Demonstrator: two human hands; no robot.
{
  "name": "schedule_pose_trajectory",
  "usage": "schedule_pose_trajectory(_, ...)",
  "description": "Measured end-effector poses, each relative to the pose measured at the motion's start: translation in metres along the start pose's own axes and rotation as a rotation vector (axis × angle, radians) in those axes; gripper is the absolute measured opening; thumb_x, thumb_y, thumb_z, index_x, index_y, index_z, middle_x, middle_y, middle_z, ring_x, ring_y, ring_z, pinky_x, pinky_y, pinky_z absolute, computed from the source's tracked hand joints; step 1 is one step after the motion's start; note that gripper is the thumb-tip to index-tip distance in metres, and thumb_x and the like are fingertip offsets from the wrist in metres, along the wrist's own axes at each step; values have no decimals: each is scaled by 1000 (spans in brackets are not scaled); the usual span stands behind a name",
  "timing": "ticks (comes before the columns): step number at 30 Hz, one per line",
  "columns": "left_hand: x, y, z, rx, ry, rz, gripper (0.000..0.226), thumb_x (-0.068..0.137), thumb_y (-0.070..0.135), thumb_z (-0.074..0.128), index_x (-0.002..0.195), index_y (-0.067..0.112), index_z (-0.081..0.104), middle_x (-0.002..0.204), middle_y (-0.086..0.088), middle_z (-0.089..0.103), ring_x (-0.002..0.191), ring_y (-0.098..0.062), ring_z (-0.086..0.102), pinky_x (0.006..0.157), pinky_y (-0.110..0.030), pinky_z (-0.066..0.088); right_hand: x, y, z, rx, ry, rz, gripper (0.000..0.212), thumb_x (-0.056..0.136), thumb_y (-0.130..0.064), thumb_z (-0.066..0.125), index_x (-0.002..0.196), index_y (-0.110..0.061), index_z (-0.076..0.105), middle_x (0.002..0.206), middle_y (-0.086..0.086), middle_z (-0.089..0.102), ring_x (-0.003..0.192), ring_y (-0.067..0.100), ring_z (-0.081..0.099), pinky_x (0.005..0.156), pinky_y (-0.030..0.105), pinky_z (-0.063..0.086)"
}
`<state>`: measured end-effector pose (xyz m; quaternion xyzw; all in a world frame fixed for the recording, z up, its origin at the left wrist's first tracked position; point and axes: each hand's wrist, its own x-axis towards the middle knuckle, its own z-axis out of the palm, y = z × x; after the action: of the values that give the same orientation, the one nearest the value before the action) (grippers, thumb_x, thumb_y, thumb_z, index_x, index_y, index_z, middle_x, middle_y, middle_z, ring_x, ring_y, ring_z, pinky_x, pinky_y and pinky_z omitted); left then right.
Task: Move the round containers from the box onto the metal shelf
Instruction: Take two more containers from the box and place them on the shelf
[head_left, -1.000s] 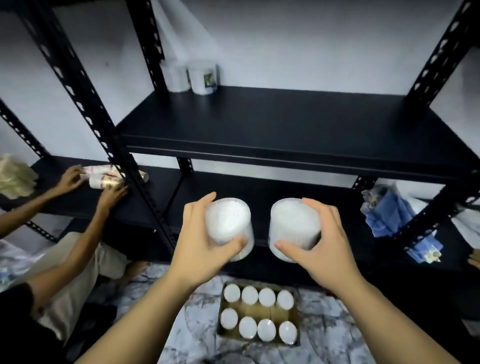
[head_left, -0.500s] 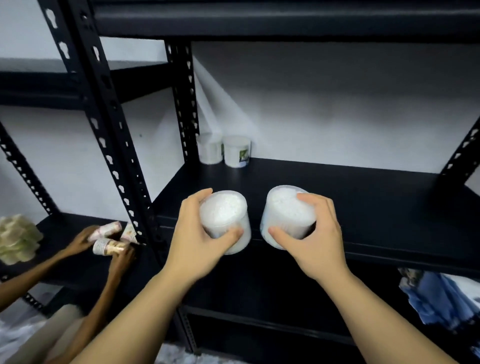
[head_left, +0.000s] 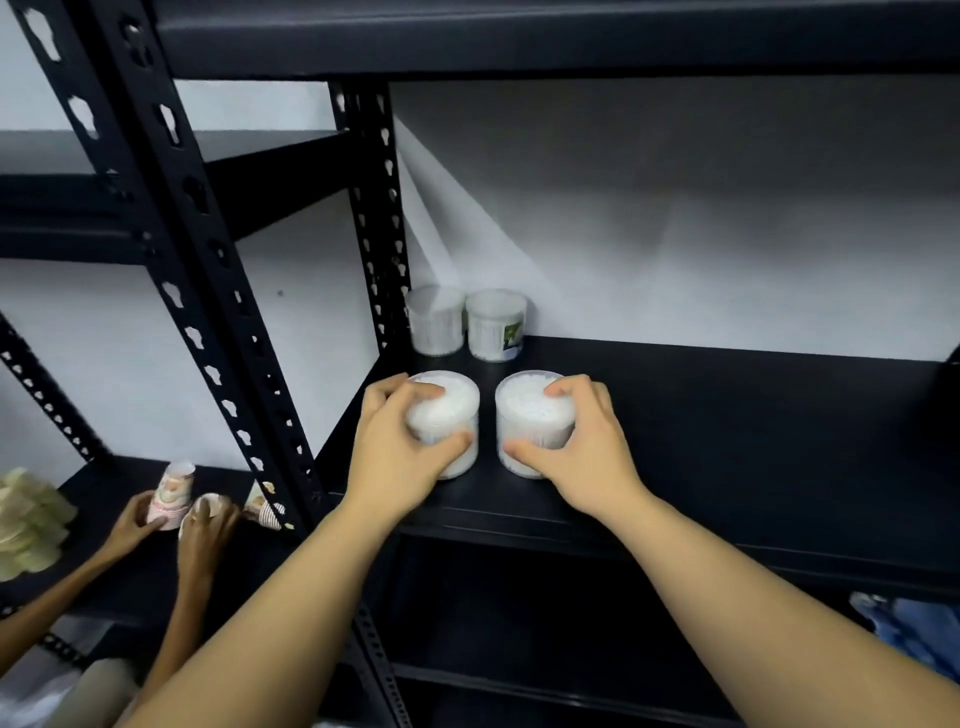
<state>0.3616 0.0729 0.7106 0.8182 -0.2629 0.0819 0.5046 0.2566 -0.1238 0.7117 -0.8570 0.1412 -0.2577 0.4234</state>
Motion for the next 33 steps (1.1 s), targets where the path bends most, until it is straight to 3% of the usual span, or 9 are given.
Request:
schedule_pose_trajectory(5, 34, -17, 7, -32, 60, -56, 49, 67, 27, 93, 110, 31, 70, 133, 8, 49, 118, -4, 50, 89, 3, 32, 41, 1, 23, -6, -47, 4, 69, 63, -38, 92, 113, -38, 45, 122, -11, 41, 112, 12, 48, 81, 20, 40)
schedule_pose_trajectory(11, 81, -28, 20, -117, 65, -133, 52, 67, 33, 91, 114, 35, 69, 127, 12, 62, 115, -5, 59, 99, -24, 49, 83, 3, 46, -5, 26, 37, 77, 62, -35, 92, 124, -32, 46, 133, -9, 47, 117, 14, 51, 88, 24, 40)
schedule_pose_trajectory(14, 96, -35, 25, -97, 72, -123, 51, 71, 34, 87, 118, 37, 67, 128, 10, 60, 116, -6, 58, 100, -22, 46, 95, 4, 54, 21, 64, 76, 90, 63, -35, 92, 134, -29, 38, 136, -7, 50, 119, 14, 51, 90, 24, 41)
schedule_pose_trajectory(17, 103, -44, 30, -39, 107, -82, 53, 76, 38, 82, 126, 40, 63, 131, 6, 56, 122, -9, 56, 99, -17, 39, 102, 5, 61, 86, 92, 106, 95, 63, -32, 93, 136, -30, 34, 126, -7, 52, 112, 14, 54, 85, 22, 42)
schedule_pose_trajectory(21, 105, -49, 32, -110, 157, -97, 76, 78, 41, 83, 142, 39, 42, 132, 18, 58, 118, 0, 56, 88, -6, 40, 108, 10, 67, 139, 111, 119, 92, 62, -30, 94, 134, -30, 36, 119, -11, 53, 106, 8, 54, 72, 4, 37)
schedule_pose_trajectory(23, 106, -53, 33, -179, 183, -143, 80, 74, 43, 86, 137, 36, 37, 127, 16, 63, 113, -5, 63, 83, -13, 48, 110, 14, 70, 140, 112, 111, 90, 62, -33, 93, 131, -33, 37, 117, -12, 55, 106, 8, 56, 73, 5, 39)
schedule_pose_trajectory(26, 109, -59, 37, -212, 200, -146, 78, 72, 44, 87, 132, 36, 38, 125, 13, 65, 110, -5, 65, 90, -30, 55, 111, 19, 73, 151, 110, 95, 88, 62, -36, 93, 129, -36, 36, 119, -14, 57, 109, 7, 58, 78, 10, 42)
schedule_pose_trajectory(30, 112, -66, 39, -235, 214, -114, 79, 70, 45, 88, 133, 36, 42, 127, 13, 62, 114, -2, 62, 94, -30, 55, 111, 20, 75, 154, 108, 102, 89, 62, -38, 92, 129, -38, 34, 123, -12, 57, 110, 7, 58, 77, 9, 42)
schedule_pose_trajectory(33, 111, -69, 39, -195, 220, -118, 83, 69, 48, 87, 138, 37, 42, 134, 8, 56, 119, -6, 57, 98, -28, 50, 111, 21, 75, 145, 121, 96, 91, 61, -38, 93, 131, -37, 34, 130, -9, 55, 117, 9, 55, 88, 15, 44)
